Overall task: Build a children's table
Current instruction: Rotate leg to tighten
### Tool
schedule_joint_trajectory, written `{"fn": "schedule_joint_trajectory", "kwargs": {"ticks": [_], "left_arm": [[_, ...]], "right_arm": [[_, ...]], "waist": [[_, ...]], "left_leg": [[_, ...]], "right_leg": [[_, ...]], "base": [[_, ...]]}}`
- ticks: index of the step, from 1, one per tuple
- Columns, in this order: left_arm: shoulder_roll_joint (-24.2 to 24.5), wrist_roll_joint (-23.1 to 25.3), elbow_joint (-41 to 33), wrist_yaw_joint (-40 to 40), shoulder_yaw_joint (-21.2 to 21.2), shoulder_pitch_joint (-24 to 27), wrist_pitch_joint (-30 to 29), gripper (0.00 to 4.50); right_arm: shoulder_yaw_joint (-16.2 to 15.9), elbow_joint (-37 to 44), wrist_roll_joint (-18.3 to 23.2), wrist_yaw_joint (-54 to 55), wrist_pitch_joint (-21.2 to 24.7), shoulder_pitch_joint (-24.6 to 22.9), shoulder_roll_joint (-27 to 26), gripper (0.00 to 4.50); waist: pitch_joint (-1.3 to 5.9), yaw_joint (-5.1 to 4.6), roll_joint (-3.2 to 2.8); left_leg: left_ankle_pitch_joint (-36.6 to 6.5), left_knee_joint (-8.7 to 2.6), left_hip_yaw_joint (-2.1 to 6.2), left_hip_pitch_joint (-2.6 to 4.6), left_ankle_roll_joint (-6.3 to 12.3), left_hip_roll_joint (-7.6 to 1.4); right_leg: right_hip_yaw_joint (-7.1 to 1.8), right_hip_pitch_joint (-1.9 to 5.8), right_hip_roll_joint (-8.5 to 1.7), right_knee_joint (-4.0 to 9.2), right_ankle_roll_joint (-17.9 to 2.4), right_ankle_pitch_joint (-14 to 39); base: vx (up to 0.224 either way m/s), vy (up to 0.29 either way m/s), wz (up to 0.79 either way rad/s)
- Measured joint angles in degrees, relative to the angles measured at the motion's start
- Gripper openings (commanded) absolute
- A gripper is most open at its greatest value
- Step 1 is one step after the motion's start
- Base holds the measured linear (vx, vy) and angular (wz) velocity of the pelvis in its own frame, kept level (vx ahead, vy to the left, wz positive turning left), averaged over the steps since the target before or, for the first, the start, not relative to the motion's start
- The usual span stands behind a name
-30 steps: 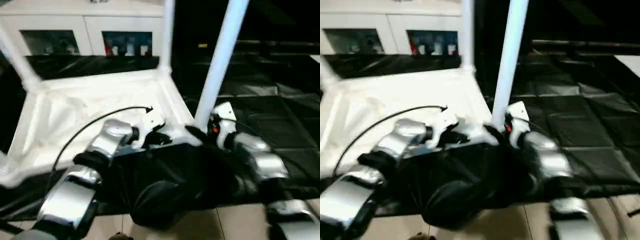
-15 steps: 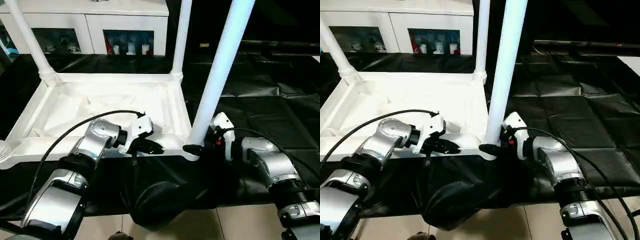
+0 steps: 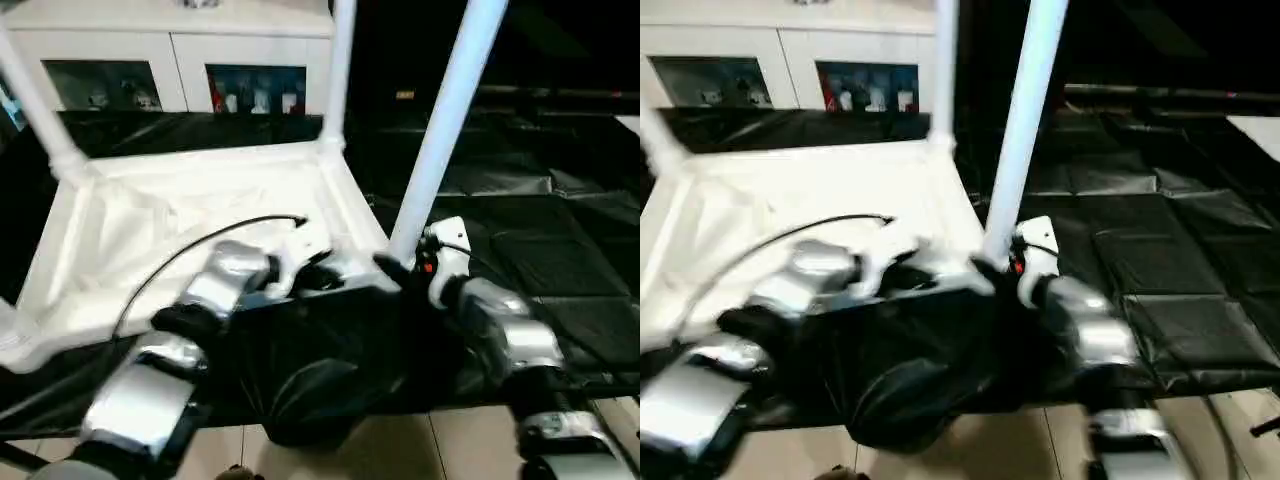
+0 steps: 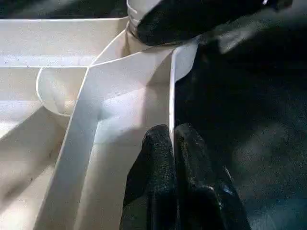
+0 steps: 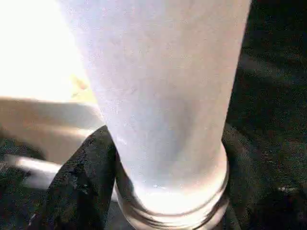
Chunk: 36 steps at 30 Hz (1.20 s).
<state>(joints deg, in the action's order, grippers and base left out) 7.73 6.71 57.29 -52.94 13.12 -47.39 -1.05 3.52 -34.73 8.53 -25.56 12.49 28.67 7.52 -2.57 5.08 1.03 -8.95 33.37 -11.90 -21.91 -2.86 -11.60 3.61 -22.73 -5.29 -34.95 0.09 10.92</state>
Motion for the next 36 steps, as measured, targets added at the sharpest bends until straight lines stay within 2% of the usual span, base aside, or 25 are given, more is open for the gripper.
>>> {"fn": "schedule_joint_trajectory", "kwargs": {"ticks": [3,6,8,10,11,12,20,25,29,36], "left_arm": [[-2.5,0.5,1.8,3.9,-0.6,-1.2,-1.1,0.0],[-3.4,0.5,2.7,4.8,-1.0,-1.6,-1.4,0.0],[-3.4,0.5,2.7,4.8,-1.1,-1.7,-1.4,0.0],[-3.3,0.5,2.7,4.5,-1.0,-1.7,-1.1,0.0],[-3.2,0.5,2.7,4.1,-1.0,-1.7,-0.8,0.0],[-3.0,0.5,2.7,3.5,-0.9,-1.6,-0.5,0.0],[3.6,-0.3,-1.0,-9.1,-0.5,1.2,4.0,0.0],[6.8,-1.7,-4.5,-18.1,0.5,3.2,4.7,0.0],[8.6,-2.5,-5.5,-21.8,0.6,4.1,4.9,0.0],[9.7,-2.6,-6.6,-23.7,0.6,4.6,4.9,0.0]], "right_arm": [[1.2,-2.2,-1.4,6.6,-2.7,0.9,-2.0,2.77],[1.2,-3.1,-2.3,8.0,-4.6,1.0,-2.3,2.77],[1.2,-3.6,-2.3,8.0,-5.6,1.0,-2.3,3.46],[1.2,-3.5,-2.3,6.6,-5.4,1.0,-2.2,3.49],[1.1,-3.3,-2.3,5.0,-5.1,1.0,-1.7,3.69],[1.0,-3.1,-2.3,3.6,-4.9,0.9,-1.1,3.69],[-6.7,2.3,-1.8,-20.7,-1.1,-0.4,9.8,3.69],[-9.7,4.8,-0.5,-31.7,0.4,-1.0,13.2,3.69],[-10.7,5.3,0.4,-36.2,1.1,-1.0,14.0,3.69],[-11.0,5.5,0.8,-38.5,2.2,-0.9,14.6,3.02]], "waist": [[0.08,0.06,-0.14],[0.17,0.08,-0.31],[0.18,0.12,-0.35],[0.18,0.08,-0.36],[0.18,0.04,-0.36],[0.18,0.03,-0.37],[0.09,0.11,-0.48],[0.05,0.36,-0.45],[0.02,0.45,-0.42],[-0.01,0.63,-0.36]], "left_leg": [[0.0,0.0,0.0,0.0,0.0,0.08],[0.0,-0.1,0.01,-0.01,0.01,0.18],[0.0,-0.15,0.04,-0.02,0.01,0.18],[0.0,-0.17,0.05,-0.03,0.01,0.18],[0.0,-0.17,0.06,-0.06,0.01,0.18],[0.0,-0.17,0.06,-0.07,0.02,0.17],[0.0,-0.38,0.07,-0.15,0.02,-0.02],[0.0,-0.38,0.04,-0.19,0.02,-0.03],[0.0,-0.32,0.02,-0.19,0.02,-0.03],[0.0,-0.36,0.02,-0.2,0.01,-0.03]], "right_leg": [[-0.05,0.05,-0.04,0.02,0.0,0.0],[-0.1,0.06,-0.07,0.03,0.0,0.0],[-0.08,0.05,-0.07,0.03,0.0,0.0],[-0.06,0.05,-0.07,0.02,0.0,0.0],[-0.05,0.03,-0.07,0.03,0.0,0.0],[-0.05,0.03,-0.07,0.03,0.0,0.0],[0.1,-0.15,0.08,0.02,0.0,0.0],[0.11,-0.17,0.08,0.03,0.0,0.0],[0.09,-0.16,0.06,0.01,0.0,0.0],[0.09,-0.19,0.07,0.02,0.0,0.0]], "base": [[0.0,0.0,0.0],[0.0,0.0,0.0],[0.0,0.0,0.0],[0.0,0.0,0.0],[0.0,0.0,0.0],[0.0,0.0,0.0],[0.0,0.0,0.0],[0.0,0.0,0.0],[0.0,0.0,0.0],[0.0,0.0,0.0]]}}
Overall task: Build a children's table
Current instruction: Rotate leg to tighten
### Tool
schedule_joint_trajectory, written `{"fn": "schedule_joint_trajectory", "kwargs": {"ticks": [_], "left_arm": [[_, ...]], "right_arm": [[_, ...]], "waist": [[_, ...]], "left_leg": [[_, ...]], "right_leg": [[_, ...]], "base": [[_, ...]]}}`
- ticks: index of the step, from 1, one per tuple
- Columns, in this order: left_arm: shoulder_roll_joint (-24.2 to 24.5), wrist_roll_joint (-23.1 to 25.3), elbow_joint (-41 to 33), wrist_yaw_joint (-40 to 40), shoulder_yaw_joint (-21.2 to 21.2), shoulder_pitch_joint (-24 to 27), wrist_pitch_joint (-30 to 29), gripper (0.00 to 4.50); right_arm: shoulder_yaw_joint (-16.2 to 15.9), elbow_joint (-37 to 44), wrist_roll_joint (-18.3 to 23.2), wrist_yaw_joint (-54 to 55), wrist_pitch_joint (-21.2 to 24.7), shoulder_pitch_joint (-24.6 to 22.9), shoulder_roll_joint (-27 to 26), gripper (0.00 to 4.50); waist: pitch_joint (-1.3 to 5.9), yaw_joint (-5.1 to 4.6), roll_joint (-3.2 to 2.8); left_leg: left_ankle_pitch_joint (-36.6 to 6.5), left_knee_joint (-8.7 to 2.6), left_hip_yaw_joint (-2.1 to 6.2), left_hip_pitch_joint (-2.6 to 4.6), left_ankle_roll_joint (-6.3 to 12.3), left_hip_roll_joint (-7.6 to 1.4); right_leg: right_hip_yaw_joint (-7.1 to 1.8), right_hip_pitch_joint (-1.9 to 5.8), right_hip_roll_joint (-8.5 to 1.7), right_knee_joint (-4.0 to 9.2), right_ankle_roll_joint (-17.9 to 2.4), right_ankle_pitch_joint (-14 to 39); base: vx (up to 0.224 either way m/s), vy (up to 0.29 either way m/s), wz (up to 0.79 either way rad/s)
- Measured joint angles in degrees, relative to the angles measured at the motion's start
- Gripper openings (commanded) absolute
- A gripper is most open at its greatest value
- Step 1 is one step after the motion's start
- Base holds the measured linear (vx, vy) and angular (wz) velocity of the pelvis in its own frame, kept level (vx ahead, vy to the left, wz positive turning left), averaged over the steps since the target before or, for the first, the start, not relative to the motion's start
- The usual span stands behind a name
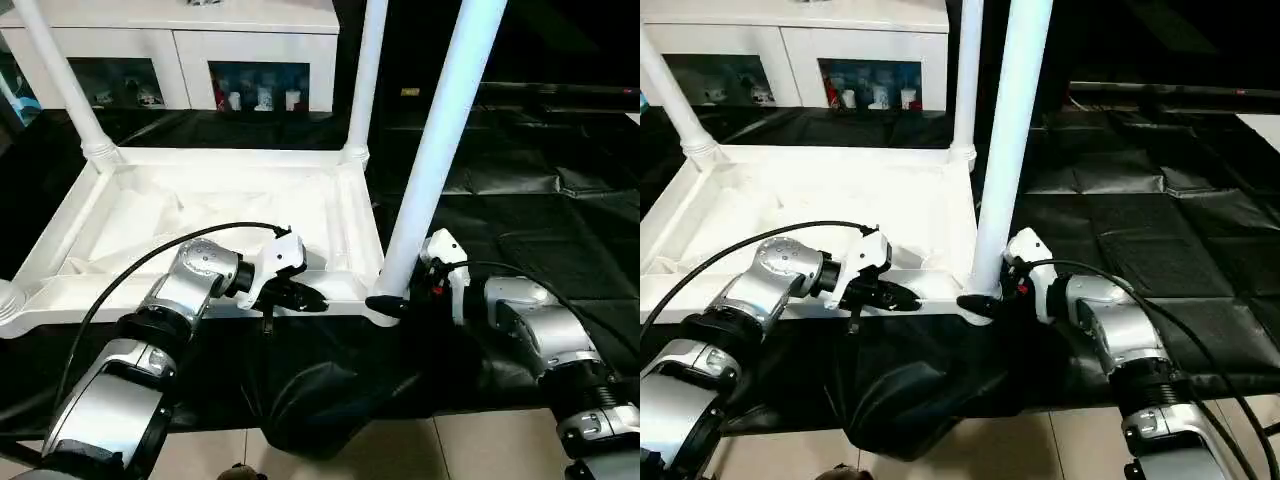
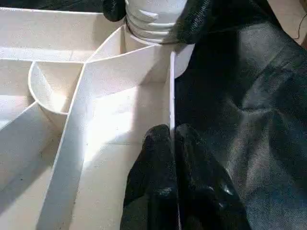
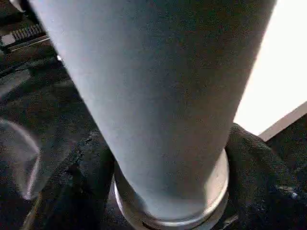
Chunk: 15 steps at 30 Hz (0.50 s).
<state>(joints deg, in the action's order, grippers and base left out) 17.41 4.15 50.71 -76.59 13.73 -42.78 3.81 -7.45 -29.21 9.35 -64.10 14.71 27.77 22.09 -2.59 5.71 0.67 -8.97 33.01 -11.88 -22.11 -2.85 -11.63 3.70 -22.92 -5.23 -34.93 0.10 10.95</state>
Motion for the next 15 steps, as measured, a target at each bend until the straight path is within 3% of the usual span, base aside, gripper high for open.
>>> {"fn": "schedule_joint_trajectory", "kwargs": {"ticks": [7,15], "left_arm": [[-0.9,0.2,0.2,4.2,0.0,0.1,-0.1,0.0],[-9.2,2.7,7.6,22.1,-1.1,-5.0,-4.3,0.0]], "right_arm": [[1.6,0.6,-0.2,5.8,1.2,-0.8,-2.8,2.74],[9.6,-5.1,-2.0,34.9,-1.7,0.9,-12.6,2.72]], "waist": [[-0.01,0.06,0.02],[0.1,-0.58,0.18]], "left_leg": [[0.0,0.1,-0.01,0.04,0.0,-0.01],[0.0,0.23,-0.01,0.19,-0.01,0.14]], "right_leg": [[-0.02,0.01,-0.01,-0.09,0.0,0.0],[-0.15,0.19,-0.11,0.0,0.1,0.0]], "base": [[0.0,0.0,0.0],[0.0,0.0,0.0]]}}
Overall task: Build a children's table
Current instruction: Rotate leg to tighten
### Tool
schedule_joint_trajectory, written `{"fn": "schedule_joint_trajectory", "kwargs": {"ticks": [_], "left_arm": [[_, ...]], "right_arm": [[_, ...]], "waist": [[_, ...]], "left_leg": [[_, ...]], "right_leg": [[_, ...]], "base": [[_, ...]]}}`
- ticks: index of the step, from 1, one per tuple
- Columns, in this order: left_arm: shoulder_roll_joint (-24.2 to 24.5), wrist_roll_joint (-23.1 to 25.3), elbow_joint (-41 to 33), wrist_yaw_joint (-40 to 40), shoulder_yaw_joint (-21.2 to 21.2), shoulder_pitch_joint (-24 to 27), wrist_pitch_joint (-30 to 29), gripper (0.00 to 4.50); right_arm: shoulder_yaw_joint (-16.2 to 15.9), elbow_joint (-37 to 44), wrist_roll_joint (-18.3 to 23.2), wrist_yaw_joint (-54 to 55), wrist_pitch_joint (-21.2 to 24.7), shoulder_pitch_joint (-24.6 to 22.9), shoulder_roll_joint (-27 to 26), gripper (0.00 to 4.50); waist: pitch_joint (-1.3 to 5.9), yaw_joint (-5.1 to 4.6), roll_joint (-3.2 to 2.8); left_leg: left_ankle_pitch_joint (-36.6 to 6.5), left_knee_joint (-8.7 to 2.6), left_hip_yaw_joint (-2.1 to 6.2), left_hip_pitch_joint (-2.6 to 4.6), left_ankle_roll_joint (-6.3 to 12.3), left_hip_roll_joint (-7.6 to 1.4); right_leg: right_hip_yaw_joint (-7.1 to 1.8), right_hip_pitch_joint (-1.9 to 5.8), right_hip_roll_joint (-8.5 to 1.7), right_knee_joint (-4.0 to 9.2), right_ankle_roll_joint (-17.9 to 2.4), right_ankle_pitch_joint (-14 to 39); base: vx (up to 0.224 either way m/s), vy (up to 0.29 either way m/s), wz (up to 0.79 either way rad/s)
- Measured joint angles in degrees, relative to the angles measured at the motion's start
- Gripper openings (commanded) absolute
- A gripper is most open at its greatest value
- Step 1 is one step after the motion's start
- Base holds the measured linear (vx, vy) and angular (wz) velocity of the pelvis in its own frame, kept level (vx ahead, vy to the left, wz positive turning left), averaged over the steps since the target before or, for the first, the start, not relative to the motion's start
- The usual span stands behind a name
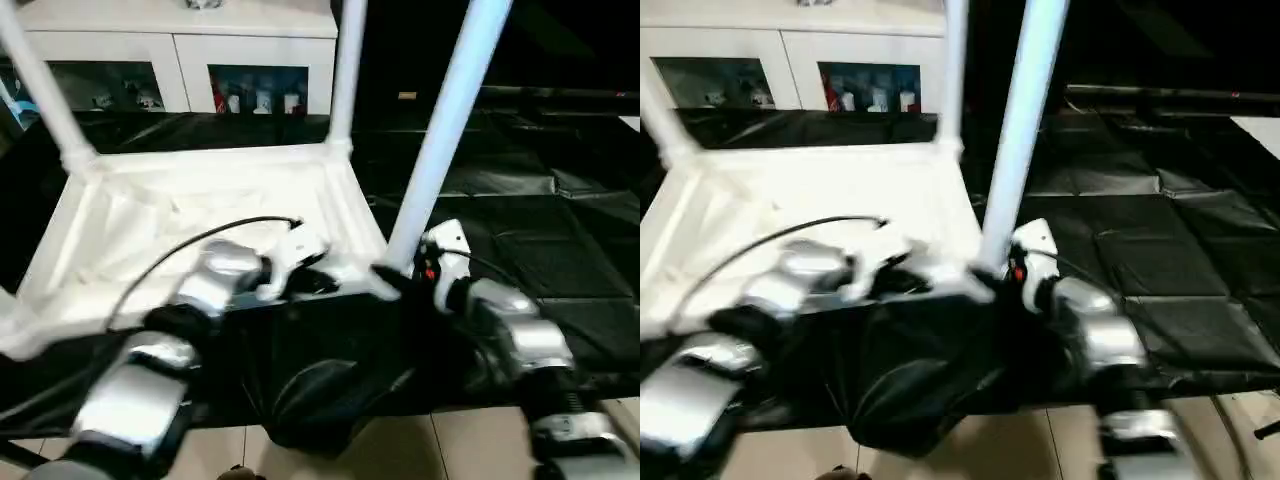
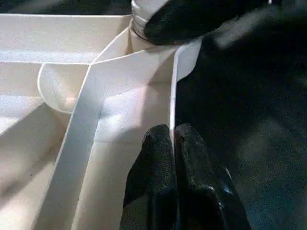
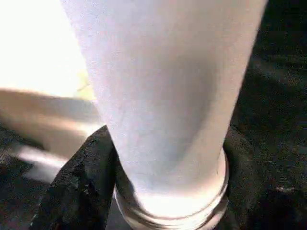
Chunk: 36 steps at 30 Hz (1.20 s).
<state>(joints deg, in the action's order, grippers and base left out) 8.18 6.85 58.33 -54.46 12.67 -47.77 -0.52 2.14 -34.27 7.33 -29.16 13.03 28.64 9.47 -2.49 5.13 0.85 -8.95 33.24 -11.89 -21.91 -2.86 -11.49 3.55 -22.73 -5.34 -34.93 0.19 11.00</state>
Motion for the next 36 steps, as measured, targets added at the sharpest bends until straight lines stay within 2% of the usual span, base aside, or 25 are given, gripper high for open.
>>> {"fn": "schedule_joint_trajectory", "kwargs": {"ticks": [4,7,8,13,15,19,25,28,29,32,34,36], "left_arm": [[-2.5,0.1,2.1,4.1,-0.6,-1.5,-1.3,0.0],[-3.7,0.1,3.5,5.5,-1.0,-2.4,-1.6,0.0],[-3.7,0.1,3.6,5.5,-1.1,-2.4,-1.5,0.0],[-3.2,0.1,3.6,4.0,-1.2,-2.4,-0.6,0.0],[-2.0,-0.1,3.2,1.2,-1.1,-2.1,-0.1,0.0],[2.6,-0.6,-0.4,-8.4,-0.3,0.3,2.3,0.0],[5.9,-1.7,-3.9,-18.3,0.9,2.6,3.9,0.0],[7.1,-2.1,-4.6,-20.4,1.2,3.2,4.7,0.0],[7.7,-2.1,-4.7,-20.9,1.2,3.3,4.9,0.0],[8.2,-2.2,-5.1,-21.9,1.2,3.4,5.1,0.0],[8.4,-2.2,-5.7,-22.2,1.2,3.8,5.1,0.0],[8.5,-2.2,-6.1,-22.2,1.2,4.0,5.2,0.0]], "right_arm": [[2.1,-1.4,-0.6,7.0,-0.7,1.0,-2.6,2.72],[2.3,-2.8,-1.2,9.2,-2.6,1.6,-3.1,2.72],[2.3,-3.1,-1.3,9.2,-3.1,1.6,-3.1,3.28],[2.2,-2.8,-1.5,4.2,-2.8,1.6,-1.8,3.78],[0.9,-1.6,-1.2,-1.2,-1.7,1.2,0.3,3.78],[-4.2,2.0,0.0,-17.3,0.1,-0.3,7.4,3.78],[-8.4,4.6,1.1,-31.5,1.5,-0.9,12.4,3.78],[-8.9,4.7,1.7,-35.4,2.0,-0.7,13.7,3.78],[-9.0,4.5,1.9,-36.4,2.5,-0.5,14.0,3.55],[-9.2,4.2,2.1,-37.5,3.0,0.1,14.3,3.41],[-9.3,4.2,2.2,-37.7,3.0,0.1,14.2,3.08],[-9.3,4.2,2.2,-37.6,3.0,0.1,14.2,3.03]], "waist": [[0.04,0.07,-0.07],[0.07,0.08,-0.21],[0.08,0.07,-0.28],[0.06,-0.01,-0.29],[0.05,-0.04,-0.3],[-0.01,-0.01,-0.4],[-0.08,0.64,-0.31],[-0.1,0.72,-0.29],[-0.11,0.75,-0.27],[-0.13,0.78,-0.24],[-0.14,0.84,-0.22],[-0.14,0.88,-0.22]], "left_leg": [[0.0,-0.01,0.01,0.0,0.0,0.01],[0.0,-0.06,0.02,-0.03,0.02,0.06],[0.0,-0.1,0.02,-0.03,0.02,0.08],[0.0,-0.16,0.07,-0.09,0.02,0.06],[0.0,-0.2,0.07,-0.12,0.02,0.06],[0.0,-0.29,0.06,-0.14,0.02,-0.08],[0.0,-0.25,0.01,-0.18,0.02,-0.15],[0.0,-0.21,0.01,-0.18,0.02,-0.15],[0.0,-0.19,0.01,-0.18,0.02,-0.15],[0.0,-0.2,0.01,-0.2,0.02,-0.15],[0.0,-0.22,0.01,-0.22,0.01,-0.16],[0.0,-0.23,0.0,-0.23,0.01,-0.16]], "right_leg": [[-0.01,0.05,0.0,0.01,-0.1,-0.1],[-0.02,0.05,-0.01,0.02,-0.1,-0.1],[-0.04,0.05,-0.01,0.02,-0.1,-0.1],[0.02,0.0,0.01,0.02,-0.1,-0.1],[0.02,-0.05,0.01,0.04,-0.1,-0.1],[0.11,-0.1,0.12,0.04,0.0,0.0],[0.15,-0.1,0.13,0.03,-0.1,0.0],[0.14,-0.1,0.12,0.02,-0.1,0.0],[0.14,-0.11,0.12,0.0,-0.1,0.0],[0.14,-0.13,0.12,-0.01,-0.1,0.0],[0.15,-0.16,0.12,0.0,-0.1,0.0],[0.15,-0.18,0.12,0.0,-0.1,0.0]], "base": [[0.0,0.0,0.0],[0.0,0.0,0.0],[0.0,0.0,0.0],[0.0,0.0,0.0],[0.0,0.0,0.0],[0.0,0.0,0.0],[0.0,0.0,0.0],[0.0,0.0,0.0],[0.0,0.0,0.0],[0.0,0.0,0.0],[0.0,0.0,0.0],[0.0,0.0,0.0]]}}
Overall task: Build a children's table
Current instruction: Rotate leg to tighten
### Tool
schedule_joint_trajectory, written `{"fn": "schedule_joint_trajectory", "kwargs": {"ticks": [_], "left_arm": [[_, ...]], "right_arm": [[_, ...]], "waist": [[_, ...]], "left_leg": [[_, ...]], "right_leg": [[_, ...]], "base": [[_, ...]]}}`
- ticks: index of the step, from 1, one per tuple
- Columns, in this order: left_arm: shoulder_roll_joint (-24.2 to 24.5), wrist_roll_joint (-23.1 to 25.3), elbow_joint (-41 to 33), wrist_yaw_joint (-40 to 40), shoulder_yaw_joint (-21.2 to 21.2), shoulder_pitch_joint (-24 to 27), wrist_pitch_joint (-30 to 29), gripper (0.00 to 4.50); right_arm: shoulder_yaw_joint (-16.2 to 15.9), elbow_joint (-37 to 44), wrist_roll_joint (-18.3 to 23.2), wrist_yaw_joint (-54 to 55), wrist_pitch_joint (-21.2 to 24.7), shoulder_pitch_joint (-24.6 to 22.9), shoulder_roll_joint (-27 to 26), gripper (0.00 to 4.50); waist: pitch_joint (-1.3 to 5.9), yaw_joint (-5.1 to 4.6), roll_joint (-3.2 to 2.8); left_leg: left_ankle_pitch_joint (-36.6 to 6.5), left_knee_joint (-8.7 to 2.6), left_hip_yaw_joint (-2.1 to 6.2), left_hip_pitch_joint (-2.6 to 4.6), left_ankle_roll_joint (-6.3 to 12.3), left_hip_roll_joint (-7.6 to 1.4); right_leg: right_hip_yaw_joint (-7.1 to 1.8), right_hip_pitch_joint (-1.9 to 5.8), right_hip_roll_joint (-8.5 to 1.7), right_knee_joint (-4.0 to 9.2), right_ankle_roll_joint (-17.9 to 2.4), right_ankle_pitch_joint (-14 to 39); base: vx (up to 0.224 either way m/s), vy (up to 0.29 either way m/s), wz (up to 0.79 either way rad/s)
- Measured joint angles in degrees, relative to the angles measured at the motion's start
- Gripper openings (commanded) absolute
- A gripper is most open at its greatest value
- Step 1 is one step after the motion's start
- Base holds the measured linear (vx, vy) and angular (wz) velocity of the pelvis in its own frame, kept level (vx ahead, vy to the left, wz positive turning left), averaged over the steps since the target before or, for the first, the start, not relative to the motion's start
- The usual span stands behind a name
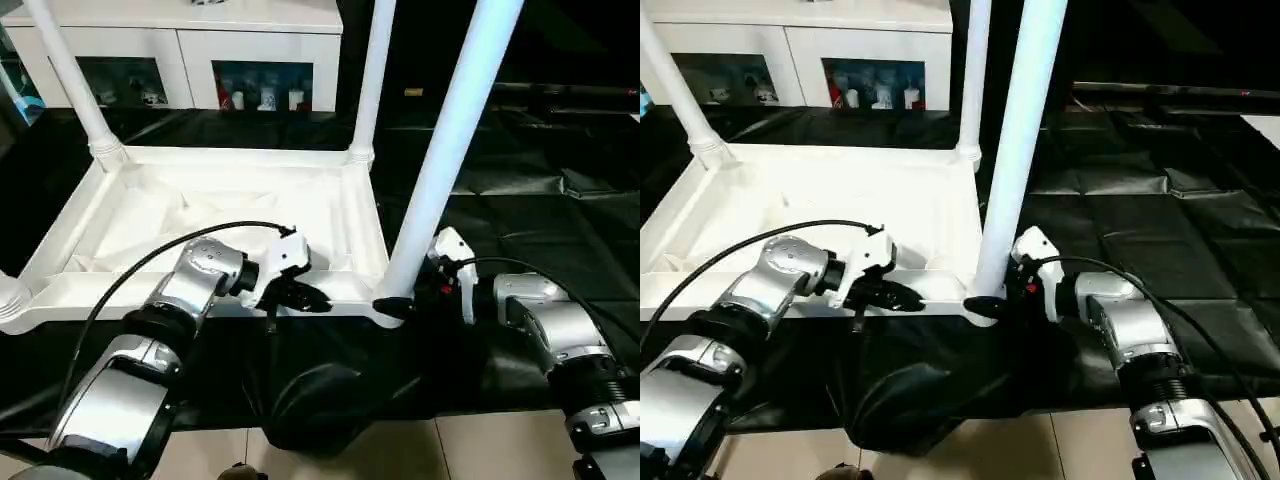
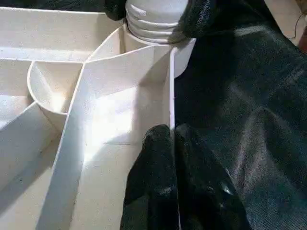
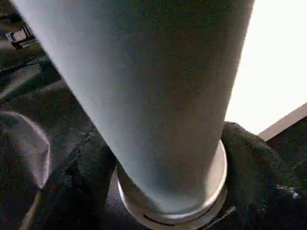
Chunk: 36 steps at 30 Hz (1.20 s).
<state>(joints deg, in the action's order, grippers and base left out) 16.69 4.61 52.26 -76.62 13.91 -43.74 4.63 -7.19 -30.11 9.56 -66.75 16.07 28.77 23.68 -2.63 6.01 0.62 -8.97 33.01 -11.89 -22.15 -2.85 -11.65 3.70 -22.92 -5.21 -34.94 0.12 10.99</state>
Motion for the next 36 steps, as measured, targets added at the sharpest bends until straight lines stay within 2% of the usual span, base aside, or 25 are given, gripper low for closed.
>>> {"fn": "schedule_joint_trajectory", "kwargs": {"ticks": [3,7,16,20,22,24,26,31,36], "left_arm": [[-0.4,0.1,0.0,1.0,0.0,0.1,0.3,0.0],[-2.3,0.9,1.0,7.3,-0.2,-0.3,-0.2,0.0],[-10.8,2.9,8.0,25.7,-1.6,-5.1,-6.0,0.0],[-13.1,2.9,9.7,29.6,-2.0,-6.1,-6.8,0.0],[-13.1,2.9,9.8,29.6,-2.2,-6.2,-6.7,0.0],[-13.0,2.9,9.8,29.2,-2.2,-6.2,-6.3,0.0],[-12.6,2.9,9.8,28.3,-2.2,-6.2,-5.7,0.0],[-10.2,2.9,9.1,23.6,-2.1,-5.8,-4.1,0.0],[-6.2,2.4,5.3,14.9,-1.1,-3.6,-1.7,0.0]], "right_arm": [[0.6,0.0,0.1,1.0,0.2,-0.3,-1.1,2.79],[3.5,-1.3,0.0,8.4,0.1,-0.9,-3.9,2.73],[11.6,-5.5,-1.8,39.0,-2.9,0.2,-14.8,2.72],[13.0,-6.7,-2.6,46.6,-4.0,1.2,-17.4,2.72],[13.0,-7.0,-3.0,46.9,-4.8,1.3,-17.5,2.72],[13.0,-7.3,-3.1,46.4,-5.6,1.3,-17.5,3.41],[12.8,-7.2,-3.7,44.7,-6.2,1.1,-17.1,3.46],[9.6,-6.8,-4.5,36.2,-6.9,0.8,-13.8,3.68],[6.1,-3.6,-2.9,20.8,-6.0,-0.8,-7.2,3.68]], "waist": [[0.0,0.13,0.0],[0.03,0.04,0.04],[0.19,-0.78,0.18],[0.22,-0.93,0.12],[0.23,-0.93,0.11],[0.22,-0.93,0.1],[0.21,-0.98,0.06],[0.21,-1.12,0.06],[0.2,-0.92,0.05]], "left_leg": [[0.0,0.02,0.0,0.01,0.0,-0.01],[0.0,0.19,0.0,0.15,-0.01,-0.01],[0.0,0.42,0.01,0.34,-0.01,0.08],[0.0,0.39,0.02,0.35,0.0,0.15],[0.0,0.34,0.02,0.35,0.0,0.15],[0.0,0.27,0.02,0.35,0.0,0.15],[0.0,0.21,0.02,0.29,0.0,0.15],[0.0,0.02,0.04,0.25,0.0,0.1],[0.0,-0.14,0.02,0.13,0.0,0.05]], "right_leg": [[0.0,0.0,0.0,-0.03,0.0,0.0],[-0.02,0.11,-0.03,-0.1,0.0,0.0],[-0.11,0.37,-0.11,0.0,0.2,0.1],[-0.15,0.4,-0.14,0.06,0.2,0.1],[-0.14,0.4,-0.14,0.06,0.2,0.1],[-0.13,0.37,-0.14,0.06,0.2,0.1],[-0.12,0.3,-0.13,0.06,0.0,0.0],[-0.03,0.18,-0.08,0.03,0.0,-0.1],[0.02,0.02,-0.03,0.07,0.1,0.0]], "base": [[0.0,0.0,0.0],[0.0,0.0,0.0],[0.0,0.0,0.0],[0.0,0.0,0.0],[0.0,0.0,0.0],[0.0,0.0,0.0],[0.0,0.0,0.0],[0.0,0.0,0.0],[0.0,0.0,0.0]]}}
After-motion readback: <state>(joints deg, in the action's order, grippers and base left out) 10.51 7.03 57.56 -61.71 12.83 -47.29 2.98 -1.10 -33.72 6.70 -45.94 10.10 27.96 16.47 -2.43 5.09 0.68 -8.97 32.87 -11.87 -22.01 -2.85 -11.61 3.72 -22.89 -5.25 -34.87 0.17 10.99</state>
